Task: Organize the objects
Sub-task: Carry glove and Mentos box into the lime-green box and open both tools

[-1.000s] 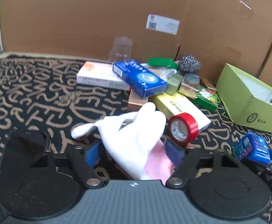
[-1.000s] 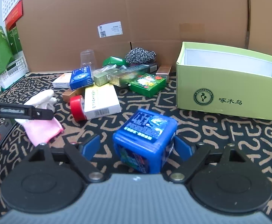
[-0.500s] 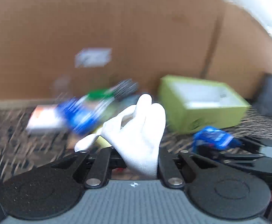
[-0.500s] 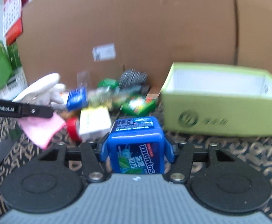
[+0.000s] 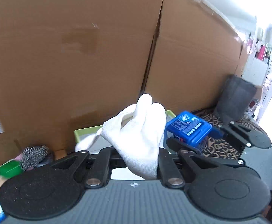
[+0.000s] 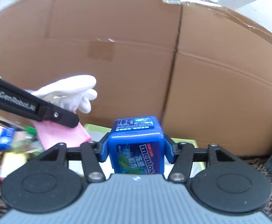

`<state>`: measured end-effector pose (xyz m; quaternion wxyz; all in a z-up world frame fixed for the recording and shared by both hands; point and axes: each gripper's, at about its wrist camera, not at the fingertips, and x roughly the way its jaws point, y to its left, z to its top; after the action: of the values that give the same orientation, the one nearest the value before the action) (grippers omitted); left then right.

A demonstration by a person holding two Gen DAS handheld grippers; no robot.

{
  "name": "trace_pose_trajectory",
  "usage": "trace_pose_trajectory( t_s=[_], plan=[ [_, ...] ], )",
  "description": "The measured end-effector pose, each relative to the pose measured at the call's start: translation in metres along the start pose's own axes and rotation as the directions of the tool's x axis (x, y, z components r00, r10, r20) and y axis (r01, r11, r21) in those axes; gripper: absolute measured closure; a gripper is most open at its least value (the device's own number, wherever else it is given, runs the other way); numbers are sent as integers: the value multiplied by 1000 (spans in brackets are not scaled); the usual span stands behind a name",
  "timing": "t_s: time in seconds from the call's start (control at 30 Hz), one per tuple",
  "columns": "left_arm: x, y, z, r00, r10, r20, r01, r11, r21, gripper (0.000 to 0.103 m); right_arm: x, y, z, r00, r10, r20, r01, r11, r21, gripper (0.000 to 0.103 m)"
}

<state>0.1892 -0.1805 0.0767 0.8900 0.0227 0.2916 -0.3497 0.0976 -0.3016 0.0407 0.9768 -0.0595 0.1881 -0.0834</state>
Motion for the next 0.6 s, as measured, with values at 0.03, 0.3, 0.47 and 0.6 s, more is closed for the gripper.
trace_pose_trajectory(
  t_s=[0.03, 0.3, 0.47, 0.6],
  plan=[
    [15, 2, 3, 1000, -1, -20, 1, 1000, -7, 94, 14, -4, 0, 1000, -12, -24, 12, 1000, -6, 47],
    [107, 19, -11, 982, 40, -183, -39, 999, 10, 94, 114, -18, -23, 966, 13, -260, -19, 1000, -18, 47],
    [121, 31, -18, 977, 66, -200, -69, 998, -7, 86, 136, -17, -33, 955, 26, -296, -39, 998, -38, 47],
    [110, 34, -17, 985, 44, -169, -54, 997, -55, 21, 140, -18, -36, 954, 35, -296, -52, 998, -48, 14]
  ],
)
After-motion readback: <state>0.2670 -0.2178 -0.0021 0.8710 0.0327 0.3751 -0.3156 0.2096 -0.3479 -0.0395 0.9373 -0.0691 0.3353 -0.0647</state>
